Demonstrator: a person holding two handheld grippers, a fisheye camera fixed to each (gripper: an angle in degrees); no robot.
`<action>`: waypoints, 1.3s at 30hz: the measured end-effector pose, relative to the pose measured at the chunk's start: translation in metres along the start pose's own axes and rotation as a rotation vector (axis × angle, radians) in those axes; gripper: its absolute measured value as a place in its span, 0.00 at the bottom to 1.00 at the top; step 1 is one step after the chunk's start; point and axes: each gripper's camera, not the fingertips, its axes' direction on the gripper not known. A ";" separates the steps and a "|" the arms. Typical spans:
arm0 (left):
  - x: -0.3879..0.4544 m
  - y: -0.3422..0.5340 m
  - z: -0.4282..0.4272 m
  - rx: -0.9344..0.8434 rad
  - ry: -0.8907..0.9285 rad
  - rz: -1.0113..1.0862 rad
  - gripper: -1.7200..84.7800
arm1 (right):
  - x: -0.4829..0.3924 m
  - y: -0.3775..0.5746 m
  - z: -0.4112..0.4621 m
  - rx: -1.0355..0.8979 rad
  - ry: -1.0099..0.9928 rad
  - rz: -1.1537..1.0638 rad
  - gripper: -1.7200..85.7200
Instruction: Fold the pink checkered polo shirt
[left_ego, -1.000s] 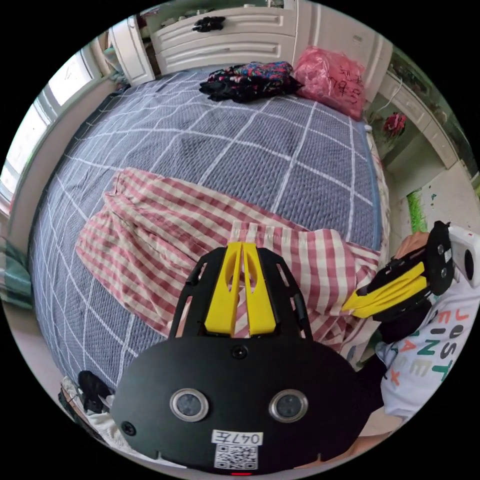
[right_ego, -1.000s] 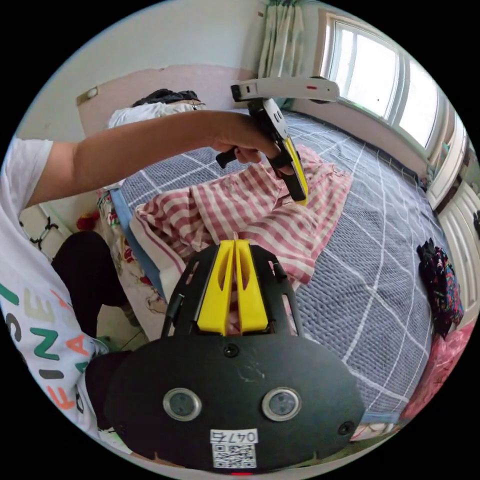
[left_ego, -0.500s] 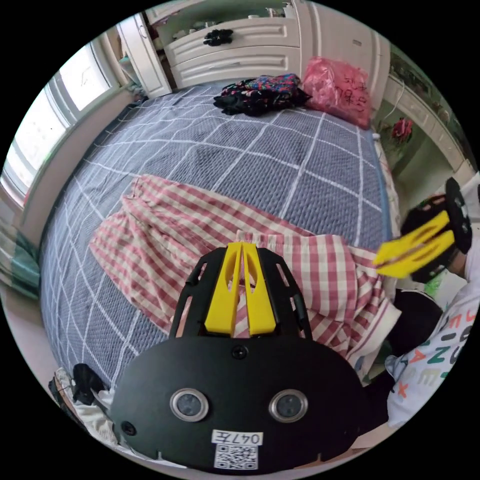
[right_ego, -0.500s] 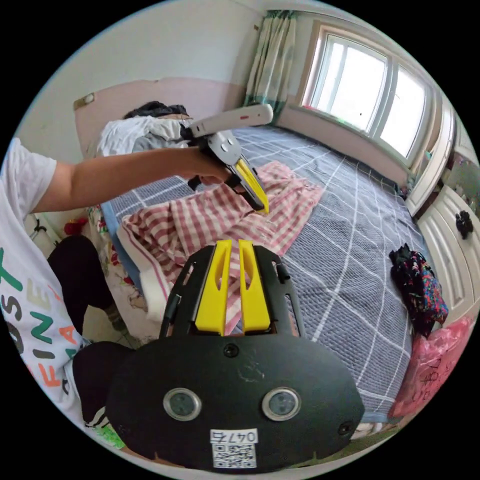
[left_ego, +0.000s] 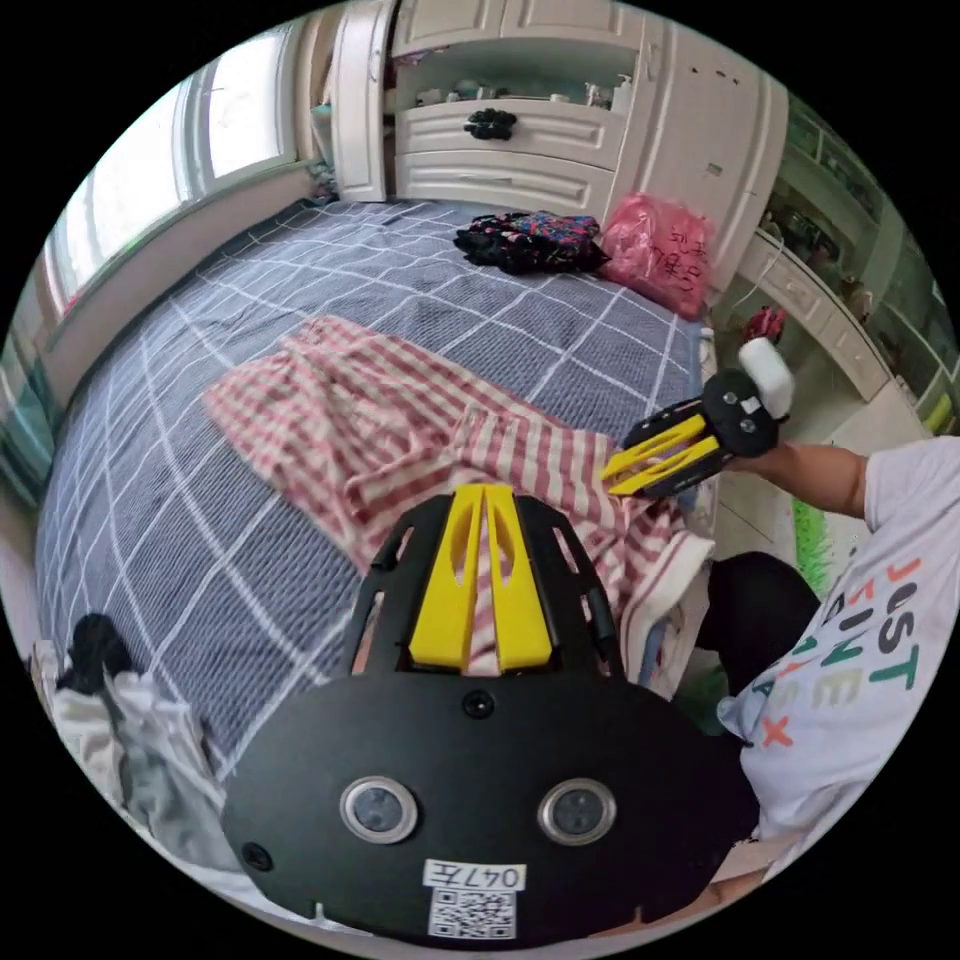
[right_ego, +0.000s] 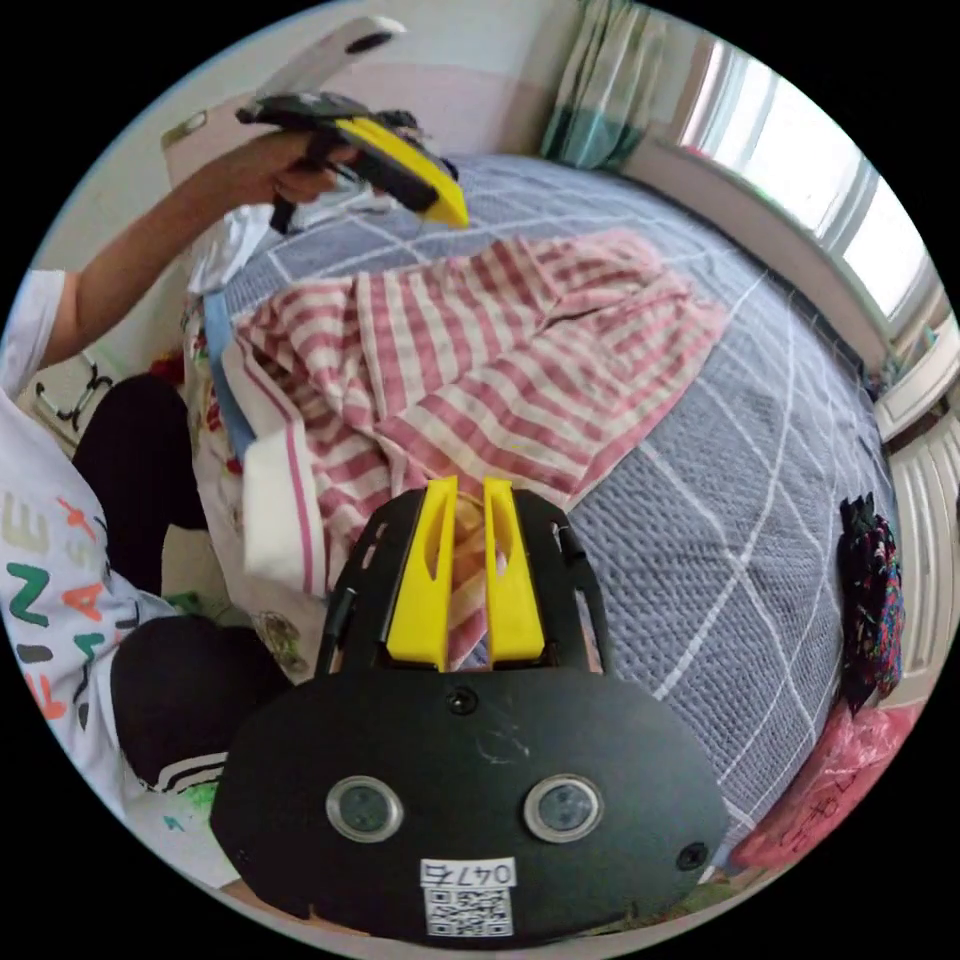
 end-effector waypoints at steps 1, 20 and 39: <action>-0.003 0.010 -0.005 0.002 -0.011 -0.012 0.01 | 0.003 0.000 0.011 -0.067 -0.014 -0.011 0.03; -0.340 0.011 0.089 0.073 0.154 -0.694 0.16 | 0.348 -0.127 0.053 0.197 0.006 0.364 0.10; -0.432 -0.054 0.174 0.019 0.186 -0.535 0.01 | 0.436 -0.213 0.145 0.180 -0.180 0.378 0.02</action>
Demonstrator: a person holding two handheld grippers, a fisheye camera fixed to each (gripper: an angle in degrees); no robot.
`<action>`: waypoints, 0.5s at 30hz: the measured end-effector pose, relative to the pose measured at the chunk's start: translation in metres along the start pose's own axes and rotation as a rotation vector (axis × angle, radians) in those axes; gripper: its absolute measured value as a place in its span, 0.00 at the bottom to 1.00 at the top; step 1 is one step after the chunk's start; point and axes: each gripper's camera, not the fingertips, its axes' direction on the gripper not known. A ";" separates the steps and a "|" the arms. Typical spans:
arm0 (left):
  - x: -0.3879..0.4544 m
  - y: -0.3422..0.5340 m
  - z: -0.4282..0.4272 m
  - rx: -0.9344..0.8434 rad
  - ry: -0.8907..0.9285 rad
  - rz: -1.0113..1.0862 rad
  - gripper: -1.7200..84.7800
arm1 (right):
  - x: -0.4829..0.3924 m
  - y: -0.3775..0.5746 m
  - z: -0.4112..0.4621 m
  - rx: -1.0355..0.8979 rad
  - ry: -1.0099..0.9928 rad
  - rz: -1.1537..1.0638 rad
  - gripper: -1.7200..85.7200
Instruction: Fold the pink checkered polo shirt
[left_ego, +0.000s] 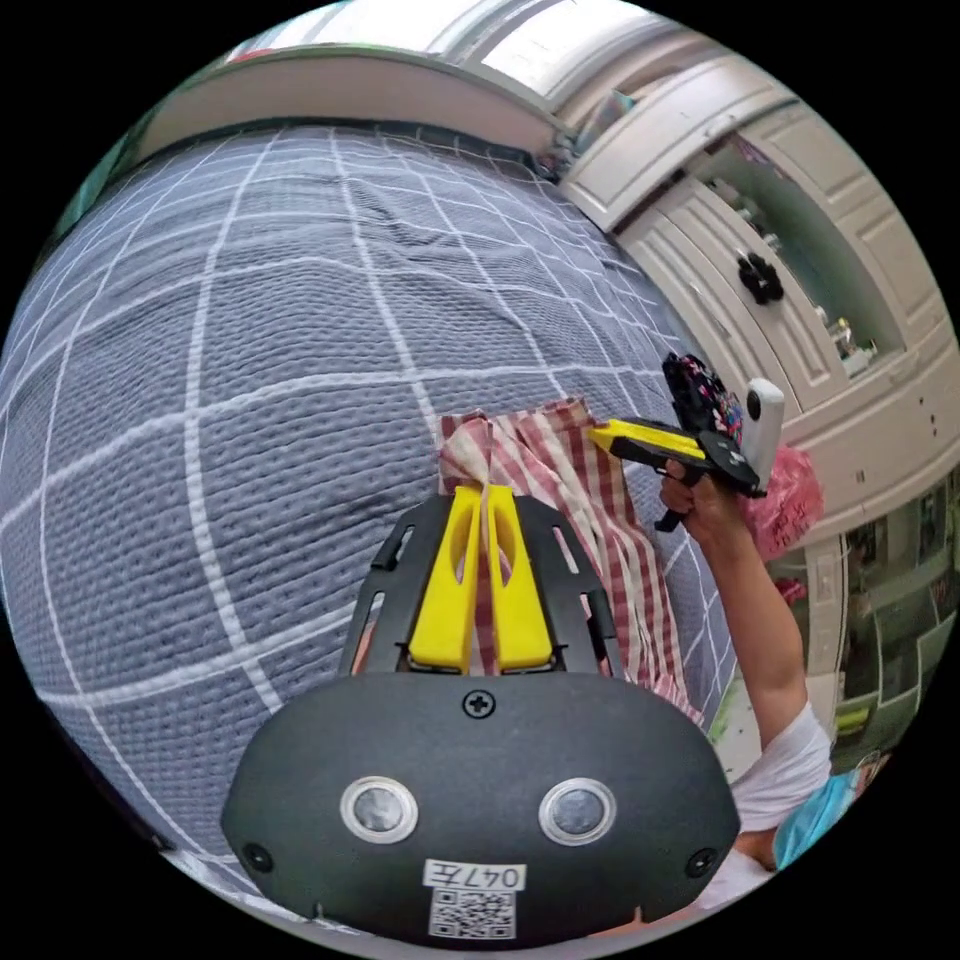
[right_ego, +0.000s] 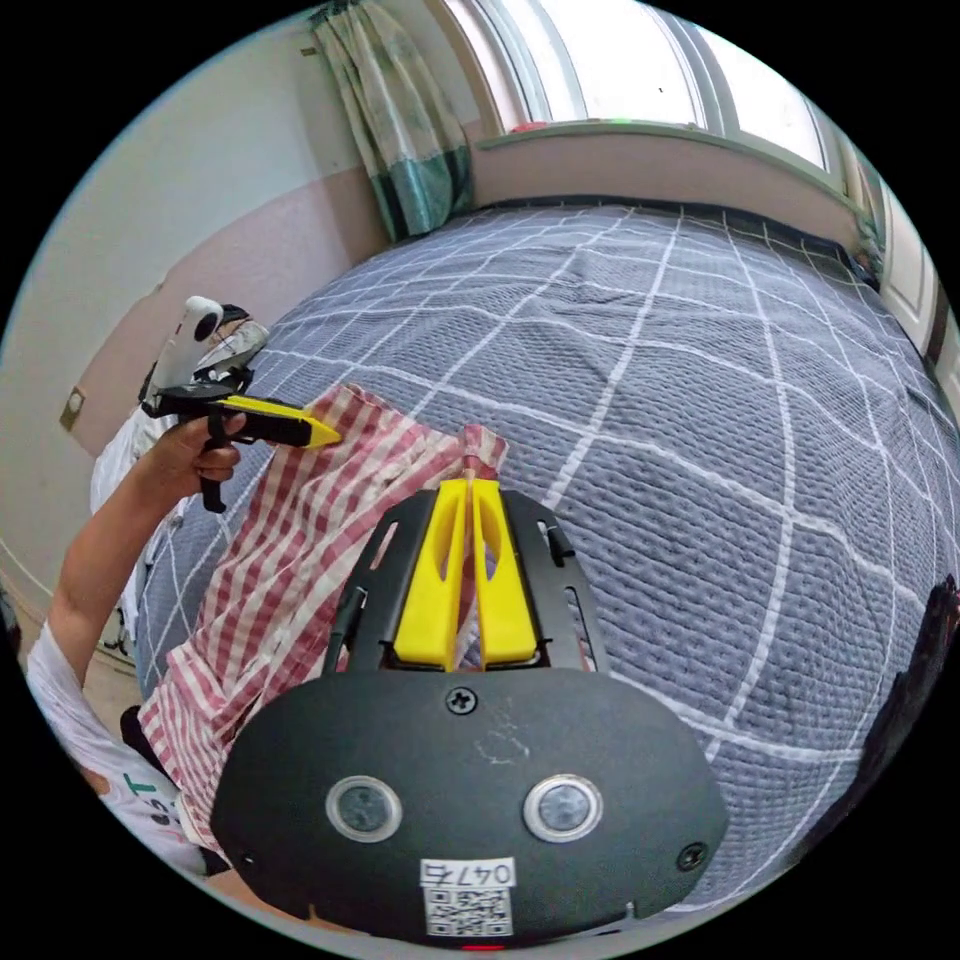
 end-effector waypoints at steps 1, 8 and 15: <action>0.002 0.000 -0.002 0.006 0.011 0.021 0.01 | -0.005 0.002 -0.009 0.043 -0.029 -0.037 0.02; 0.056 0.050 -0.056 0.066 0.286 0.432 0.01 | -0.069 0.056 -0.086 0.211 -0.141 -0.442 0.02; 0.106 0.154 -0.061 -0.136 0.347 0.751 0.01 | -0.124 0.138 -0.123 0.087 -0.225 -0.732 0.02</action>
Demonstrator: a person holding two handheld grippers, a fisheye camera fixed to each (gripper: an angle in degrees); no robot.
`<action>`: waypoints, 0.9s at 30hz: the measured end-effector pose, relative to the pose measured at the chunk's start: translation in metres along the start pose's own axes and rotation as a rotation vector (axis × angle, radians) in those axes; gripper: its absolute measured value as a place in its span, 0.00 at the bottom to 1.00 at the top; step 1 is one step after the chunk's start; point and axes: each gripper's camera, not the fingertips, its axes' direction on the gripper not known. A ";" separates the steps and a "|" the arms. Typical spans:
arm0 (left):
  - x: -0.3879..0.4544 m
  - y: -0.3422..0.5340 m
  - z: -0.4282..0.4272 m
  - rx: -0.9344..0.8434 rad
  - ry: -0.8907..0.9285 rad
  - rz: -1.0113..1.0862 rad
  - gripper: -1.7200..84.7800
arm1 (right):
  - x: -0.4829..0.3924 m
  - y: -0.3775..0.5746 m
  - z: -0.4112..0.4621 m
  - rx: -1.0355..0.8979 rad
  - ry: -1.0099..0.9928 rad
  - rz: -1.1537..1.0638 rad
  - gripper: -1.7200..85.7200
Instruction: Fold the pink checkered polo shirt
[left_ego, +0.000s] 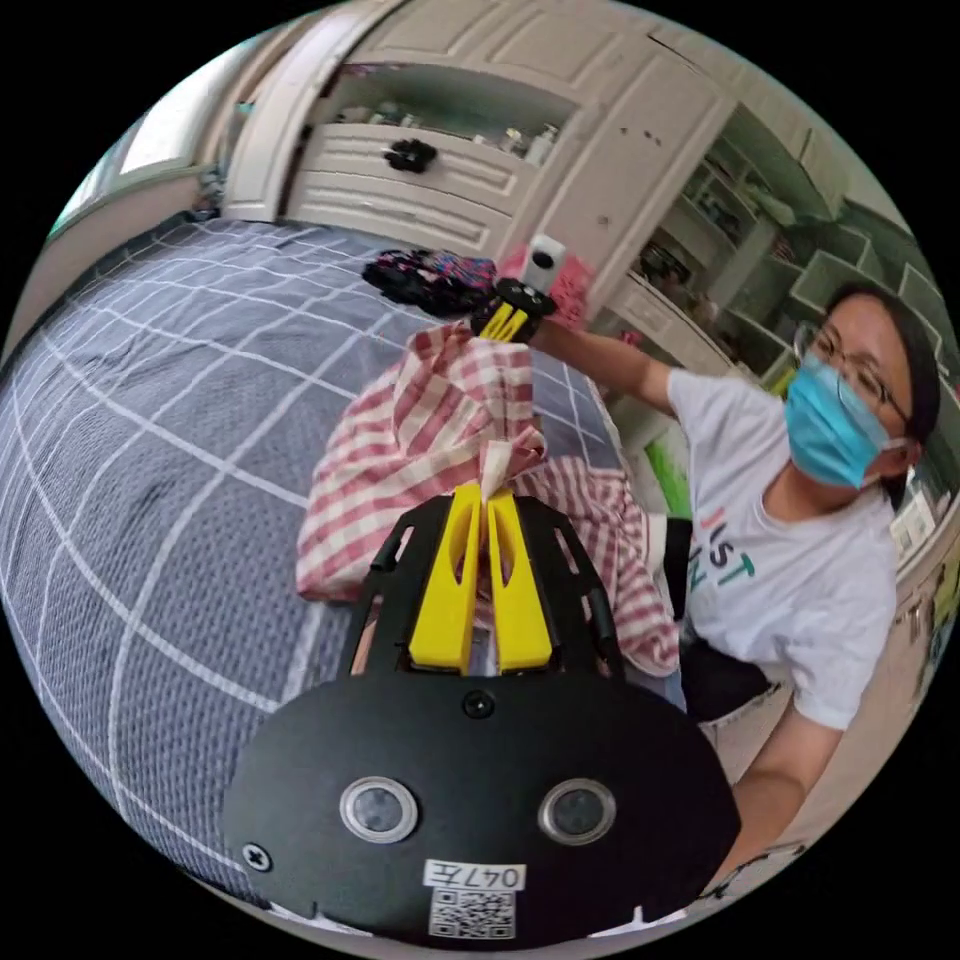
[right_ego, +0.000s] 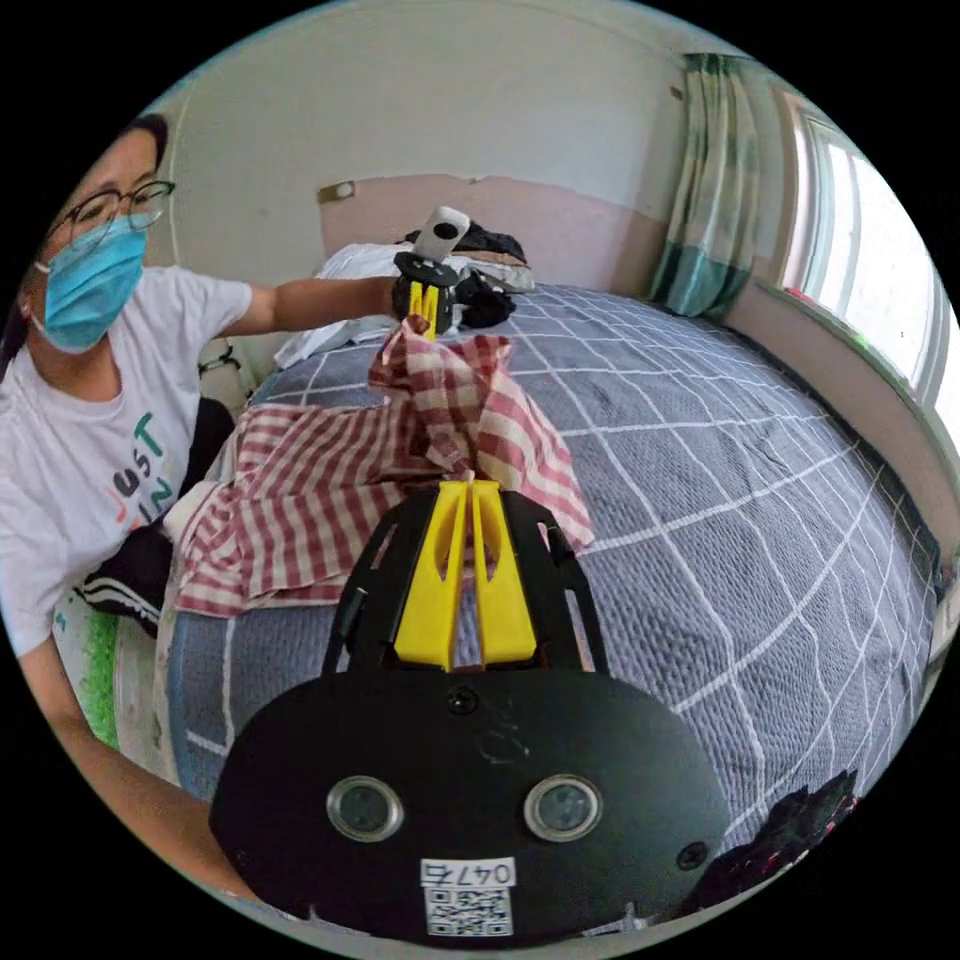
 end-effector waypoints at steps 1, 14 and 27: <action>0.006 0.004 0.004 -0.015 -0.003 0.013 0.01 | -0.015 0.002 0.002 -0.022 -0.030 -0.029 0.02; 0.076 0.056 -0.067 0.189 -0.190 -0.031 0.11 | -0.059 -0.008 -0.008 -0.070 -0.147 0.001 0.07; 0.096 -0.058 -0.009 -0.007 -0.380 -0.153 0.11 | -0.147 -0.122 0.084 -0.194 0.144 -0.252 0.02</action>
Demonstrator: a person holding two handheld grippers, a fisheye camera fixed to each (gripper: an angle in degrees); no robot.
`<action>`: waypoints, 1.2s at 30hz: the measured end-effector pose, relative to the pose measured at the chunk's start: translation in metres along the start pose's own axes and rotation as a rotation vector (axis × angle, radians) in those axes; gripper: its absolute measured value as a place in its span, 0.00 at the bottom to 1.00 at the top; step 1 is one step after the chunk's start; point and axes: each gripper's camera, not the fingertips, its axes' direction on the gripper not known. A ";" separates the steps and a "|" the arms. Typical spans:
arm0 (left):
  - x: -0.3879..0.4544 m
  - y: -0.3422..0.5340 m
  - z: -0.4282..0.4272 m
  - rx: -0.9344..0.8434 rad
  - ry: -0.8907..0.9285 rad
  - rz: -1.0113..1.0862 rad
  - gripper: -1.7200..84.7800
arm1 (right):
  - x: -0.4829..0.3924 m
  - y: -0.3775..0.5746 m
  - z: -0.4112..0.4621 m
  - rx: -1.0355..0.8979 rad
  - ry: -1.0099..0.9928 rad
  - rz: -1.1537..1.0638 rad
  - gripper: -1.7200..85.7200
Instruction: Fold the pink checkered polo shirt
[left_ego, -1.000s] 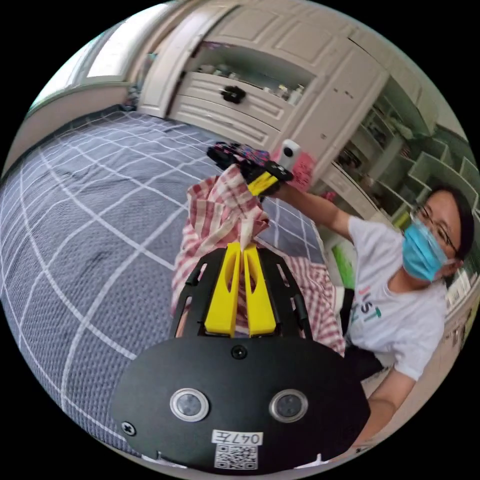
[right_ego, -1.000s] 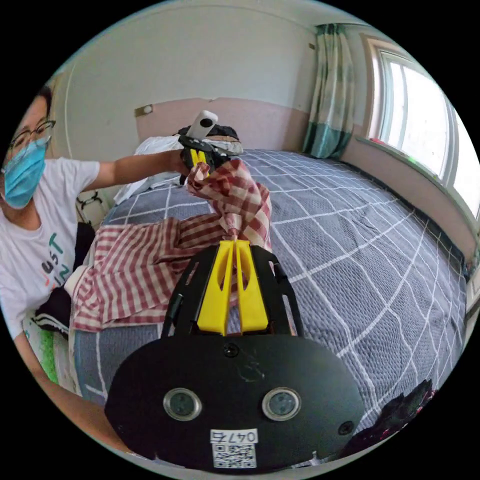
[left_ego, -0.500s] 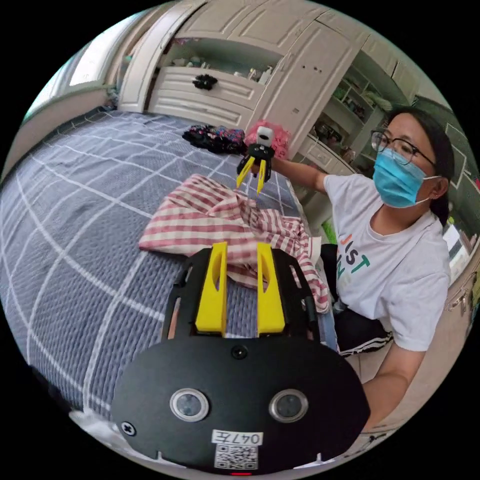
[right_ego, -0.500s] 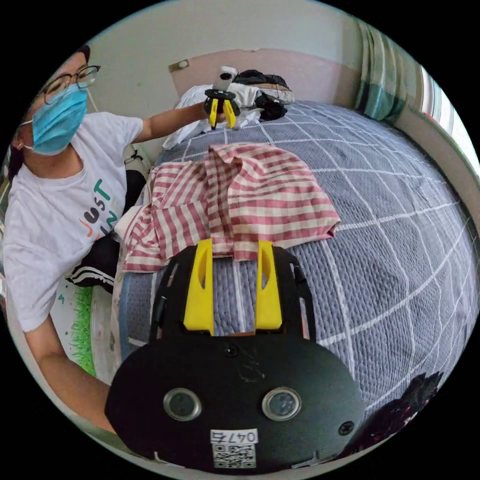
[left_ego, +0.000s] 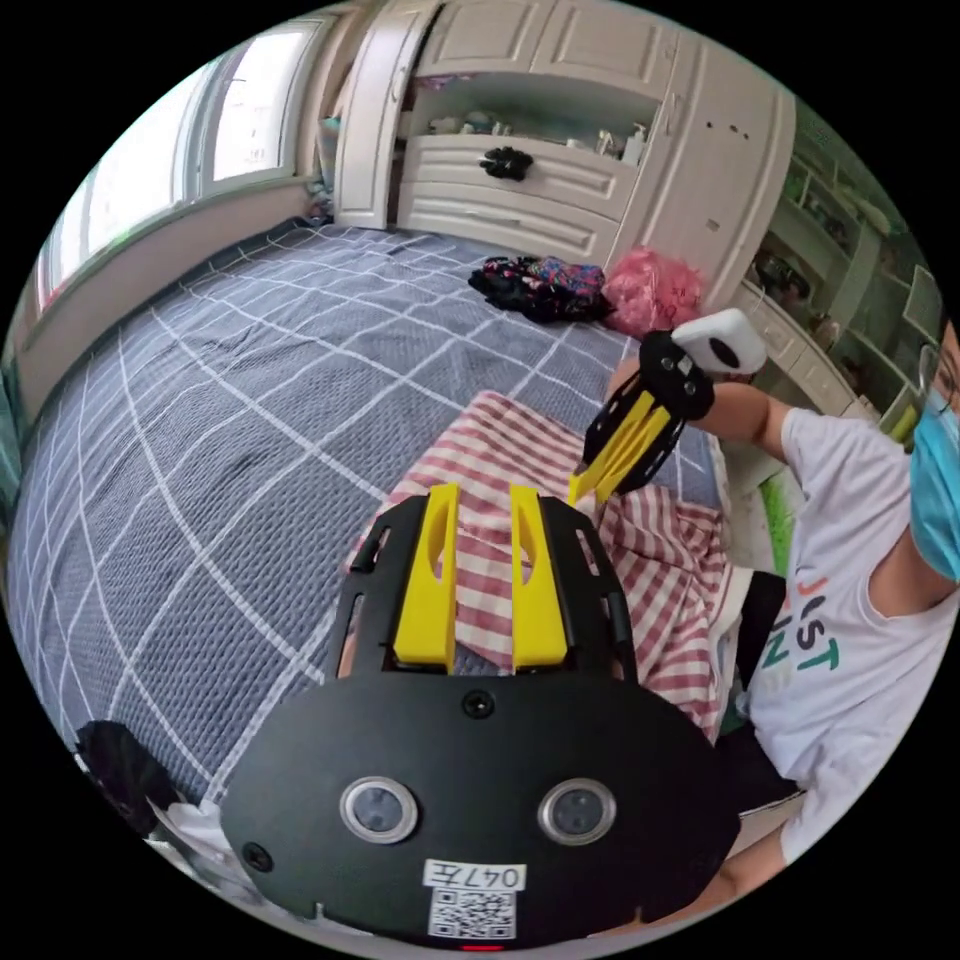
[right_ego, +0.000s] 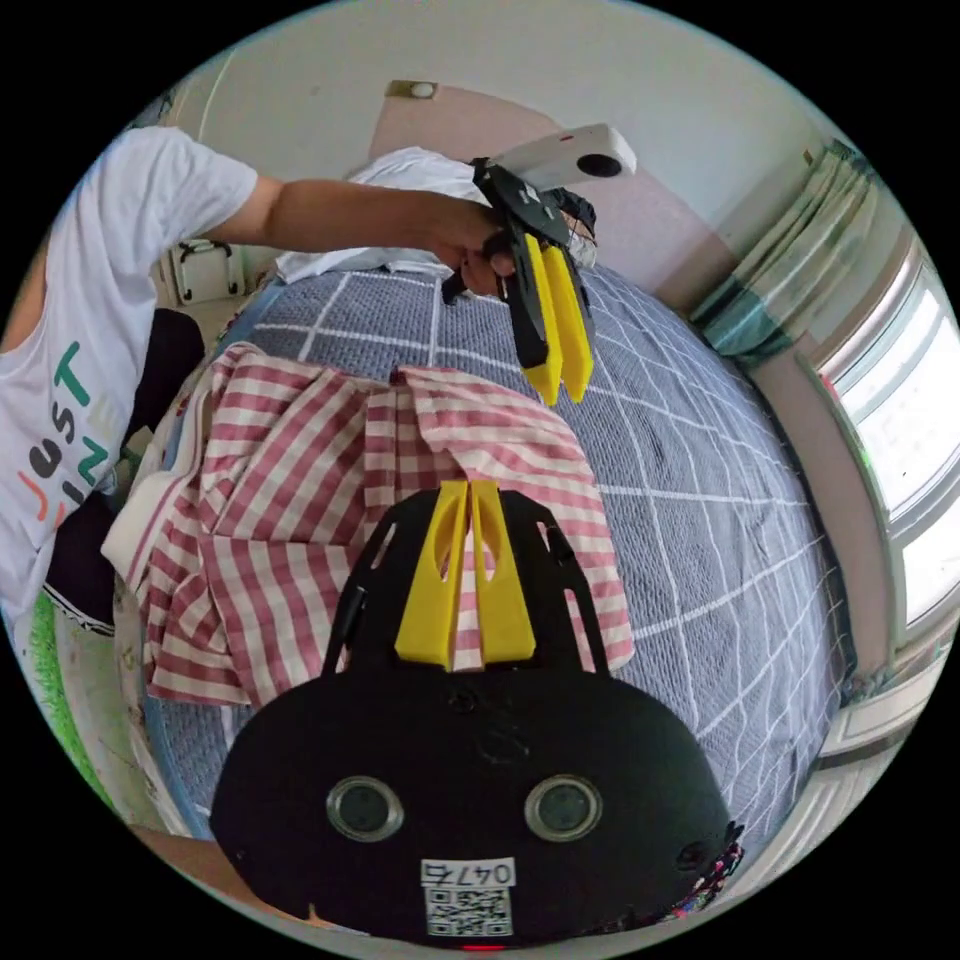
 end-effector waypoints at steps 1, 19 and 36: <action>0.009 -0.001 0.002 -0.027 -0.008 0.018 0.11 | -0.014 0.000 -0.006 -0.020 0.050 -0.036 0.02; 0.114 -0.024 0.059 -0.469 -0.236 0.112 0.08 | -0.005 0.039 0.021 -0.328 -0.047 0.227 0.02; -0.077 -0.072 0.031 -0.265 0.170 -0.044 0.17 | 0.143 0.117 0.004 -0.153 -0.187 0.479 0.15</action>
